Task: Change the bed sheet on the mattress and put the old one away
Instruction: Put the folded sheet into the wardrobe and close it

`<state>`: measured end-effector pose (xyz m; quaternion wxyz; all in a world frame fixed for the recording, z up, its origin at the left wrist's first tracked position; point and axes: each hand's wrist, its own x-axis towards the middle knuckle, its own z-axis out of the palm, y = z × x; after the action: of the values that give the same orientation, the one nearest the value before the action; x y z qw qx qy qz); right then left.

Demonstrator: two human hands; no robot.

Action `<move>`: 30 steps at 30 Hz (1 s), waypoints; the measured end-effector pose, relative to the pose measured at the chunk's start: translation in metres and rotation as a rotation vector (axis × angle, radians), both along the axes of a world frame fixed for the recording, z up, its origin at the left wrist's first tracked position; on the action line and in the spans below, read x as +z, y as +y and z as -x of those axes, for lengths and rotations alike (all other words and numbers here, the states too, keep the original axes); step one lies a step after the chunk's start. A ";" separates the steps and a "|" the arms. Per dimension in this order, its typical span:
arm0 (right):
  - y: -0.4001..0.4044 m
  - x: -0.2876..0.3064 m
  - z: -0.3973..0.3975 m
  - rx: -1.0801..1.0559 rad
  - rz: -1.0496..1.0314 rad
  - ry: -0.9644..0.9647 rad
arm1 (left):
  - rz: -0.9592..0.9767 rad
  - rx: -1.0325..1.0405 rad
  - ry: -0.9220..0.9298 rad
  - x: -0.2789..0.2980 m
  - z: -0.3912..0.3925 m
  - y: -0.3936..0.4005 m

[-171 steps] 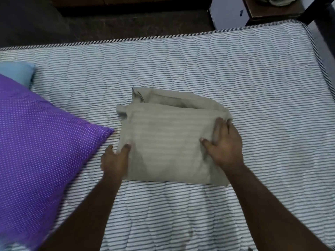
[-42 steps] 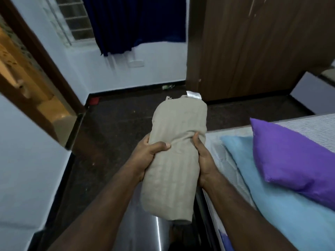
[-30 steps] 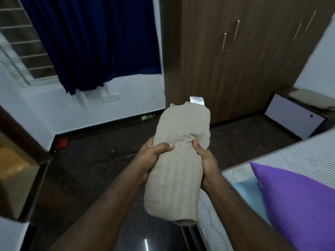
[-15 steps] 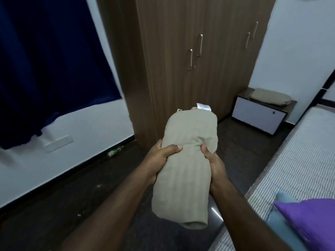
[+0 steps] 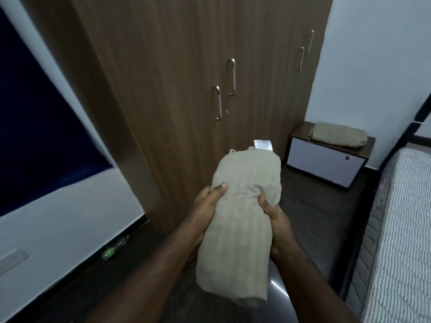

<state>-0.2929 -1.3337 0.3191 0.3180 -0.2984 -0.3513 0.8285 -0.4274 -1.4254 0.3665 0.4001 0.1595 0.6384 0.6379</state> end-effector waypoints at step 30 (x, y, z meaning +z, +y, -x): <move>0.447 0.014 0.177 0.525 -0.003 0.003 | 0.155 0.861 0.547 0.002 0.202 0.406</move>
<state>-0.4701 -0.8869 0.3329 0.0932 -0.1955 -0.4174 0.8825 -0.6299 -1.0190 0.3683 -0.0694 0.0131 0.7728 0.6307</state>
